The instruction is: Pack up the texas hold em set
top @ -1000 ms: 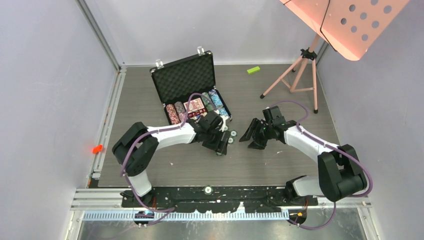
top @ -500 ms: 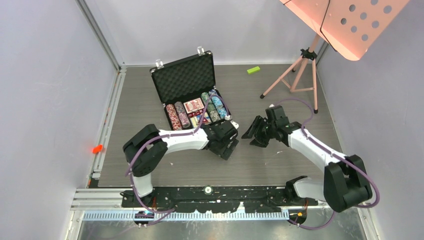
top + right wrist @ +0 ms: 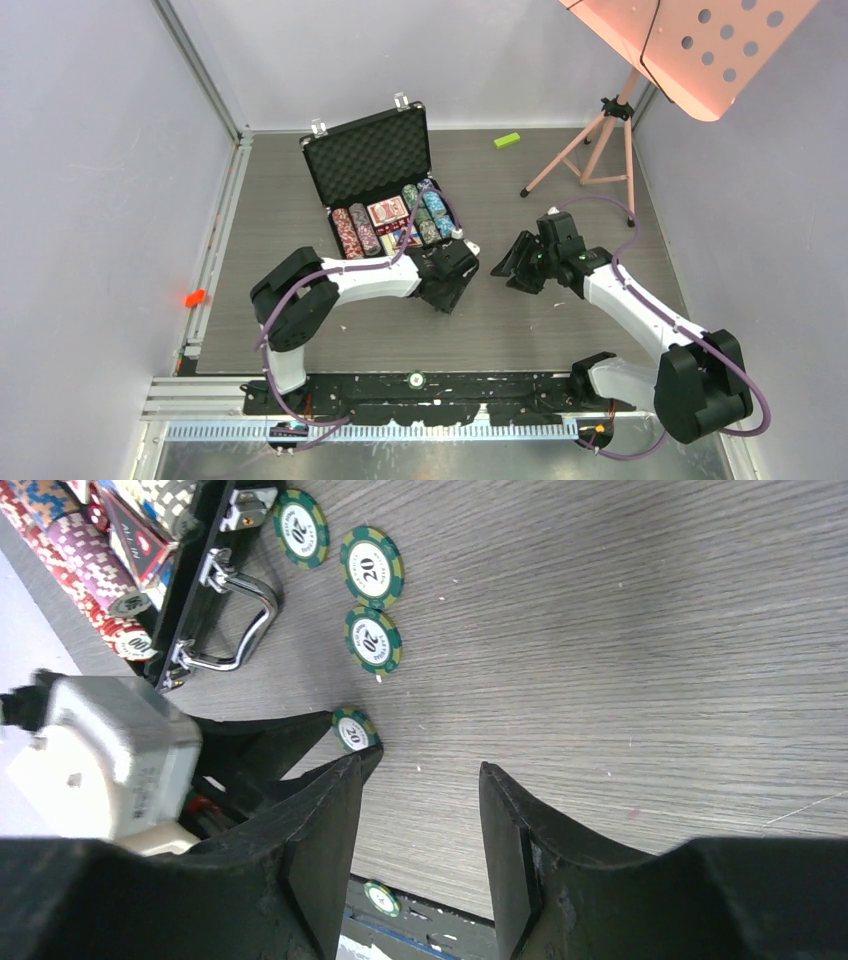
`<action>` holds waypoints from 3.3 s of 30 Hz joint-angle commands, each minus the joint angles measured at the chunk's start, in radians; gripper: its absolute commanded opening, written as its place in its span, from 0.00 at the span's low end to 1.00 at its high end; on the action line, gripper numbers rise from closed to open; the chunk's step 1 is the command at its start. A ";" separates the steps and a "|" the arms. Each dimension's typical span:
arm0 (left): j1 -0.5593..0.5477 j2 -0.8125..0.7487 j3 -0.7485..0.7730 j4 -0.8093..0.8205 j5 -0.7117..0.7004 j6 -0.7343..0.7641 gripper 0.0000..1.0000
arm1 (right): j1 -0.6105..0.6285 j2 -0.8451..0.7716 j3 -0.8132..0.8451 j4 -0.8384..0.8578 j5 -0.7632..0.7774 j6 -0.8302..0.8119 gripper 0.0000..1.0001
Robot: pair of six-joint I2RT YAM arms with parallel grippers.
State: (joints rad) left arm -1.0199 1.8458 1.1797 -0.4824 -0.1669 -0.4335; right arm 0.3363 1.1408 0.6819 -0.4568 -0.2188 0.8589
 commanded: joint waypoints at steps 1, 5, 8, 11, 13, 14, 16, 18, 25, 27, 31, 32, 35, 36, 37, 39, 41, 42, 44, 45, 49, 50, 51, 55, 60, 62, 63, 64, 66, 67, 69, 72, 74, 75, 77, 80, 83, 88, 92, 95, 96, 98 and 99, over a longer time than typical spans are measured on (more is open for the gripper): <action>0.074 0.046 -0.096 0.019 0.108 -0.007 0.35 | -0.005 0.043 -0.008 0.025 -0.038 -0.014 0.52; 0.124 0.003 -0.136 0.068 0.227 0.009 0.34 | -0.003 0.083 -0.013 0.063 -0.089 -0.015 0.52; 0.157 -0.009 -0.150 0.092 0.313 0.017 0.34 | 0.008 0.127 -0.011 0.096 -0.125 -0.012 0.52; 0.182 -0.015 -0.160 0.115 0.385 0.019 0.34 | 0.033 0.166 -0.006 0.125 -0.153 0.000 0.52; 0.191 -0.017 -0.167 0.126 0.401 0.021 0.34 | 0.044 0.204 -0.010 0.168 -0.181 0.024 0.52; 0.194 -0.016 -0.169 0.130 0.406 0.025 0.34 | 0.046 0.230 -0.013 0.203 -0.203 0.047 0.52; 0.197 -0.016 -0.173 0.142 0.417 0.027 0.34 | 0.047 0.268 -0.018 0.258 -0.236 0.087 0.52; 0.209 -0.012 -0.180 0.161 0.452 0.027 0.34 | 0.047 0.303 -0.022 0.317 -0.269 0.128 0.52; 0.239 -0.012 -0.211 0.235 0.522 0.019 0.33 | 0.052 0.407 0.006 0.360 -0.320 0.200 0.52; 0.245 -0.015 -0.217 0.246 0.539 0.022 0.33 | 0.056 0.439 0.022 0.375 -0.335 0.218 0.52; 0.254 -0.022 -0.227 0.264 0.552 0.025 0.33 | 0.097 0.510 0.068 0.389 -0.354 0.242 0.50; 0.254 -0.023 -0.228 0.264 0.553 0.025 0.32 | 0.113 0.527 0.076 0.392 -0.356 0.253 0.50; 0.260 -0.026 -0.230 0.265 0.558 0.028 0.32 | 0.136 0.555 0.088 0.404 -0.355 0.265 0.50; 0.261 -0.028 -0.231 0.267 0.559 0.031 0.32 | 0.139 0.558 0.087 0.414 -0.363 0.274 0.50; 0.262 -0.030 -0.232 0.269 0.561 0.032 0.32 | 0.143 0.564 0.087 0.424 -0.375 0.277 0.49; 0.264 -0.032 -0.233 0.271 0.560 0.037 0.32 | 0.148 0.569 0.088 0.420 -0.386 0.275 0.47; 0.267 -0.034 -0.234 0.272 0.558 0.041 0.32 | 0.152 0.571 0.097 0.390 -0.387 0.259 0.46; 0.269 -0.037 -0.235 0.275 0.559 0.041 0.32 | 0.153 0.573 0.101 0.381 -0.387 0.254 0.45; 0.273 -0.041 -0.240 0.283 0.563 0.040 0.32 | 0.153 0.575 0.103 0.368 -0.388 0.248 0.39; 0.274 -0.045 -0.241 0.285 0.564 0.041 0.32 | 0.153 0.574 0.102 0.369 -0.389 0.248 0.34; 0.276 -0.065 -0.248 0.293 0.562 0.043 0.33 | 0.153 0.568 0.099 0.379 -0.389 0.257 0.21; 0.276 -0.072 -0.250 0.294 0.558 0.042 0.33 | 0.153 0.566 0.097 0.383 -0.390 0.260 0.18; 0.277 -0.075 -0.250 0.295 0.558 0.042 0.33 | 0.153 0.565 0.096 0.393 -0.395 0.269 0.17; 0.282 -0.087 -0.257 0.304 0.559 0.038 0.33 | 0.153 0.566 0.085 0.425 -0.411 0.292 0.12; 0.285 -0.094 -0.264 0.316 0.557 0.036 0.33 | 0.153 0.566 0.080 0.418 -0.413 0.282 0.28; 0.285 -0.093 -0.265 0.318 0.558 0.036 0.33 | 0.154 0.569 0.081 0.402 -0.407 0.267 0.32; 0.285 -0.092 -0.267 0.320 0.559 0.037 0.33 | 0.154 0.571 0.081 0.400 -0.405 0.262 0.34; 0.285 -0.092 -0.269 0.322 0.560 0.038 0.33 | 0.158 0.578 0.081 0.399 -0.406 0.257 0.34; 0.285 -0.092 -0.272 0.327 0.560 0.039 0.33 | 0.166 0.590 0.081 0.410 -0.413 0.258 0.35; 0.285 -0.092 -0.273 0.329 0.562 0.040 0.33 | 0.176 0.596 0.081 0.416 -0.416 0.259 0.35; 0.285 -0.093 -0.273 0.332 0.565 0.042 0.33 | 0.188 0.602 0.080 0.431 -0.423 0.267 0.35; 0.285 -0.098 -0.275 0.335 0.563 0.044 0.33 | 0.199 0.603 0.080 0.440 -0.424 0.274 0.34; 0.285 -0.106 -0.280 0.342 0.563 0.045 0.33 | 0.200 0.599 0.074 0.438 -0.424 0.273 0.26; 0.285 -0.110 -0.281 0.341 0.564 0.045 0.33 | 0.201 0.593 0.073 0.429 -0.419 0.268 0.20; 0.285 -0.118 -0.282 0.341 0.565 0.046 0.34 | 0.201 0.581 0.077 0.407 -0.404 0.258 0.08; 0.285 -0.144 -0.286 0.332 0.566 0.042 0.49 | 0.201 0.564 0.095 0.371 -0.381 0.241 0.01; 0.285 -0.206 -0.295 0.317 0.542 0.031 0.69 | 0.201 0.538 0.116 0.316 -0.343 0.208 0.01; 0.292 -0.340 -0.307 0.284 0.484 0.027 0.82 | 0.201 0.475 0.185 0.197 -0.267 0.134 0.01; 0.294 -0.438 -0.330 0.293 0.441 0.059 0.82 | 0.199 0.426 0.224 0.137 -0.210 0.119 0.01; 0.294 -0.523 -0.395 0.385 0.404 0.094 0.82 | 0.199 0.405 0.258 0.112 -0.180 0.116 0.01; 0.294 -0.547 -0.436 0.451 0.394 0.114 0.81 | 0.199 0.398 0.275 0.111 -0.168 0.115 0.01; 0.294 -0.596 -0.482 0.550 0.360 0.145 0.80 | 0.199 0.392 0.304 0.105 -0.149 0.117 0.01; 0.294 -0.620 -0.515 0.591 0.336 0.163 0.79 | 0.199 0.392 0.316 0.100 -0.141 0.117 0.01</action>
State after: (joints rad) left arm -0.7307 1.3048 0.7513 -0.0929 0.2596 -0.3565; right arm 0.5308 1.5730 0.9264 -0.3218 -0.4244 0.9939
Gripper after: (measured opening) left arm 0.804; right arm 0.047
